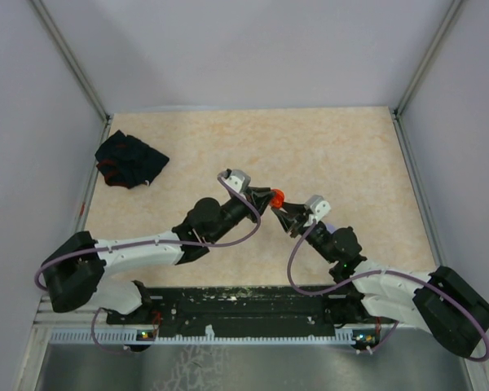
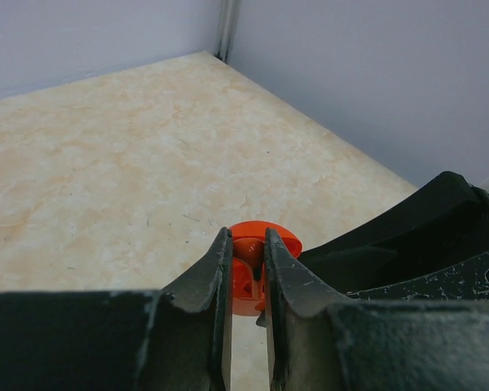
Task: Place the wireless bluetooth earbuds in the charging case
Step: Place the earbud in the charging case.
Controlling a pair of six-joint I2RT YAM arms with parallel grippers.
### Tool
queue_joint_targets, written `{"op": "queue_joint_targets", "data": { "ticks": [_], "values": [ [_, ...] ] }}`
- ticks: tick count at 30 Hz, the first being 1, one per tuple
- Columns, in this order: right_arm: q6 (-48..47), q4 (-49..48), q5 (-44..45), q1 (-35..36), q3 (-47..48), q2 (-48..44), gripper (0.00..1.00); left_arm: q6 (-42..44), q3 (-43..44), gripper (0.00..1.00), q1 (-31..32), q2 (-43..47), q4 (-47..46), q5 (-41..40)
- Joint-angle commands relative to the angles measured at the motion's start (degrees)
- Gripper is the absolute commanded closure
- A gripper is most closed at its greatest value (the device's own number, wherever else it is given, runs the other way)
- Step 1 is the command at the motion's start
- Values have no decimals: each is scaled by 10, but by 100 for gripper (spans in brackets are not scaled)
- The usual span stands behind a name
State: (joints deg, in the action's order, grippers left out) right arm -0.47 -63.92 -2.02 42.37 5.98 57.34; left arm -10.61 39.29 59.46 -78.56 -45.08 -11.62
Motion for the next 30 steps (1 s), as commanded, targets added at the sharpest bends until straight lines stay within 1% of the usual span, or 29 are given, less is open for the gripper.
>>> {"op": "queue_joint_targets", "data": {
  "ticks": [1, 10, 15, 22, 30],
  "values": [
    [1, -38, 1, 5, 1, -14, 100, 17, 4, 79, 7, -10, -25, -18],
    [2, -39, 2, 4, 0, -16, 100, 52, 3, 79, 20, -16, -28, -44],
    [2, -39, 2, 4, 0, -17, 100, 61, -7, 79, 20, -18, -65, -47],
    [2, -38, 0, 4, 1, -17, 100, 68, -3, 79, 21, -26, -83, -46],
    [2, -37, 2, 5, 0, -18, 100, 63, 1, 79, 22, -28, -67, -39]
  ]
}}
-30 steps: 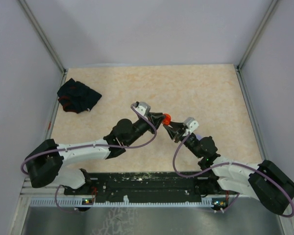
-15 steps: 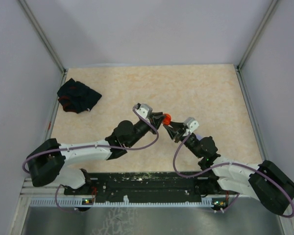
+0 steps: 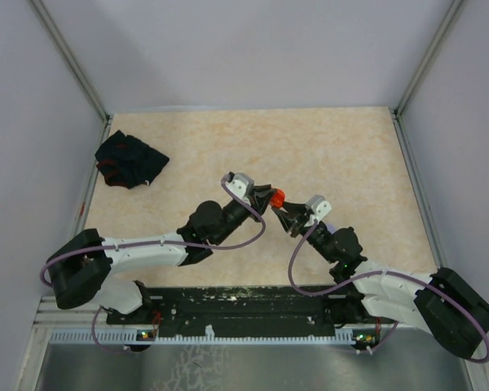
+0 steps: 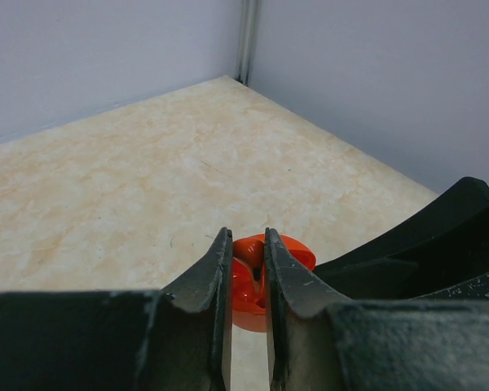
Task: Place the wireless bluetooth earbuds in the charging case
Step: Place the earbud in the charging case.
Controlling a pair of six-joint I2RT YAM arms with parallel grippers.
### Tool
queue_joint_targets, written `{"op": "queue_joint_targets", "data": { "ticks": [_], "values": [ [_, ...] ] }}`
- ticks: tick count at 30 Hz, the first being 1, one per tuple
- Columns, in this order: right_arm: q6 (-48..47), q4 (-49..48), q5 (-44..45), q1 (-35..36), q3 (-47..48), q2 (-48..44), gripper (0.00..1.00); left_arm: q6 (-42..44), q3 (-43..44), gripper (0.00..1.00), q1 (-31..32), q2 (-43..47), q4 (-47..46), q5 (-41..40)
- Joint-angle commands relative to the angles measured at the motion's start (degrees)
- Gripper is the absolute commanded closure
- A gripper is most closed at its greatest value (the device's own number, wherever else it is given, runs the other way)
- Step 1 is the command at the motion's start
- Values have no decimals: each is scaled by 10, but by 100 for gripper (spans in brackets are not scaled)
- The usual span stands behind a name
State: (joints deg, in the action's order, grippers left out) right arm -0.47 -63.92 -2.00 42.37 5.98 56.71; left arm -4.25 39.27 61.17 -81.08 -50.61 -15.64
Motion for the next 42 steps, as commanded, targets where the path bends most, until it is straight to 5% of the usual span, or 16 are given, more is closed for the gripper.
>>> {"op": "queue_joint_targets", "data": {
  "ticks": [1, 18, 34, 42],
  "values": [
    [2, -38, 2, 4, 0, -13, 100, -3, 0, 79, 6, -2, -8, 0],
    [2, -36, 7, 4, -1, -14, 100, -5, -4, 78, 18, 11, 45, -22],
    [4, -36, 3, 4, 1, -10, 100, -11, 23, 52, 18, 43, 118, -24],
    [5, -37, -11, 4, 3, -6, 100, -29, 80, 45, 6, 83, 267, -13]
  ]
}}
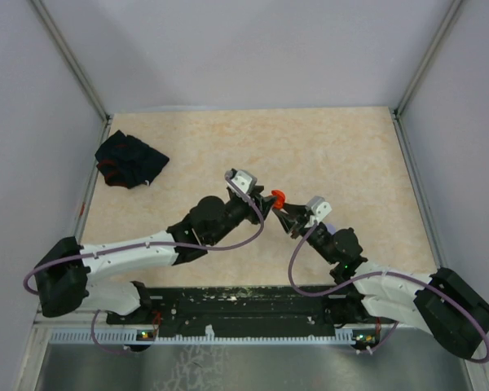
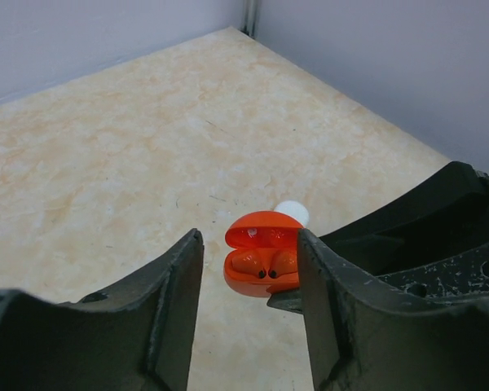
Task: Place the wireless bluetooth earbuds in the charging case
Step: Place the earbud in the charging case, then close the charging case.
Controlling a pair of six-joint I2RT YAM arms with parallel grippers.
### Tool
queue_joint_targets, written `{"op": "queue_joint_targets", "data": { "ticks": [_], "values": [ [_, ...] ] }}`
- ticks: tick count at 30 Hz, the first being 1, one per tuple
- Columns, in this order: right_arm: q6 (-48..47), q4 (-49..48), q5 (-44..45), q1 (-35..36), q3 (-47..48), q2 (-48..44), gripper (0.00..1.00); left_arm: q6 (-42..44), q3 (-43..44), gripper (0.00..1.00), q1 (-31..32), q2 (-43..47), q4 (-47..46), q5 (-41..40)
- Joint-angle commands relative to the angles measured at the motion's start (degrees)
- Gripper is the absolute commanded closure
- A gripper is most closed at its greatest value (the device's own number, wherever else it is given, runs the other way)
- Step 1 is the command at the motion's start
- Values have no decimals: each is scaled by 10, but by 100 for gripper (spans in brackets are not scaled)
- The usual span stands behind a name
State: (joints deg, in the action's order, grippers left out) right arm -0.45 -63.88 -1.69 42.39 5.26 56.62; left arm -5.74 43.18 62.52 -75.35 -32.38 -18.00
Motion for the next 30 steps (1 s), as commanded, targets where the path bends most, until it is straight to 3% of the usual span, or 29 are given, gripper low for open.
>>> {"op": "queue_joint_targets", "data": {
  "ticks": [1, 5, 12, 22, 30],
  "values": [
    [4, -37, -17, 4, 11, -5, 100, -17, 51, 42, -12, 30, 110, 21],
    [3, -46, -40, 4, 12, 1, 100, -45, 84, 35, -55, 40, 197, 120],
    [-1, -72, -104, 4, 10, 6, 100, -95, 96, 21, -140, 63, 252, 337],
    [10, -112, -180, 4, 5, 10, 100, -124, 106, 15, -169, 50, 260, 461],
    [19, -127, -208, 4, 9, 14, 100, -146, 107, 19, -174, 26, 233, 541]
  ]
}}
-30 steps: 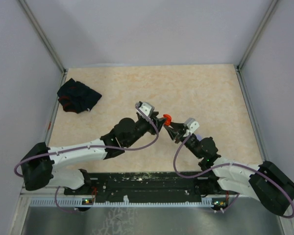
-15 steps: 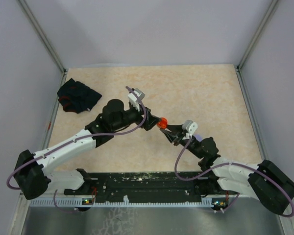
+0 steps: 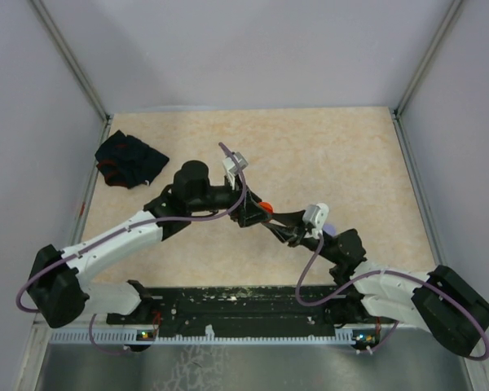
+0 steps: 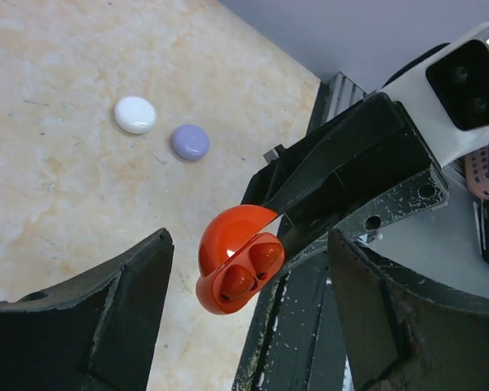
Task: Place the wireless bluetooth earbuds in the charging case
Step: Close the charging case.
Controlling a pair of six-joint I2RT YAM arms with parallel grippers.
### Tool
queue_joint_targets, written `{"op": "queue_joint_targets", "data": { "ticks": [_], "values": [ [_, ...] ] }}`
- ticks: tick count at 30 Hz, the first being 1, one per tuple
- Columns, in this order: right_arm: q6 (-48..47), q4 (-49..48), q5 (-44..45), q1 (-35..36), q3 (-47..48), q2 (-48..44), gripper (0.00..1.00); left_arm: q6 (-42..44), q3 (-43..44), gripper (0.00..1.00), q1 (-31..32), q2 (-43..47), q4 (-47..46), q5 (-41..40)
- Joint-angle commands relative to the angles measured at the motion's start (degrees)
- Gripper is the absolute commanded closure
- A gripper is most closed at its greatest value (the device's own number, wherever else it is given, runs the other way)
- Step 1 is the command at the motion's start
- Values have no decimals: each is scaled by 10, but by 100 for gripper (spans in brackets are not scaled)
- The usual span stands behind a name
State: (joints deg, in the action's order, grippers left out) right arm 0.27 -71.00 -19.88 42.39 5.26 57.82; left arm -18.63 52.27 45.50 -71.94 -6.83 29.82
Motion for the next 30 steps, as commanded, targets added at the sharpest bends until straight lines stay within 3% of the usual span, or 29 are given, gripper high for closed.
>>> {"op": "queue_joint_targets", "data": {
  "ticks": [1, 9, 21, 24, 30],
  "values": [
    [12, -57, -28, 5, 9, 3, 100, -18, 16, 20, -5, -10, -25, 70],
    [18, -47, -32, 3, 19, 10, 100, -30, 5, 27, -9, -1, -66, 117],
    [35, -8, -37, -1, 35, 29, 100, -20, -2, 27, -21, 23, -65, 118],
    [51, 11, -26, -8, 44, 33, 100, 4, 6, 25, -30, 37, -16, 66],
    [124, 75, -5, -48, 71, 49, 100, 71, 30, 19, -43, 81, 121, -142]
  ]
}}
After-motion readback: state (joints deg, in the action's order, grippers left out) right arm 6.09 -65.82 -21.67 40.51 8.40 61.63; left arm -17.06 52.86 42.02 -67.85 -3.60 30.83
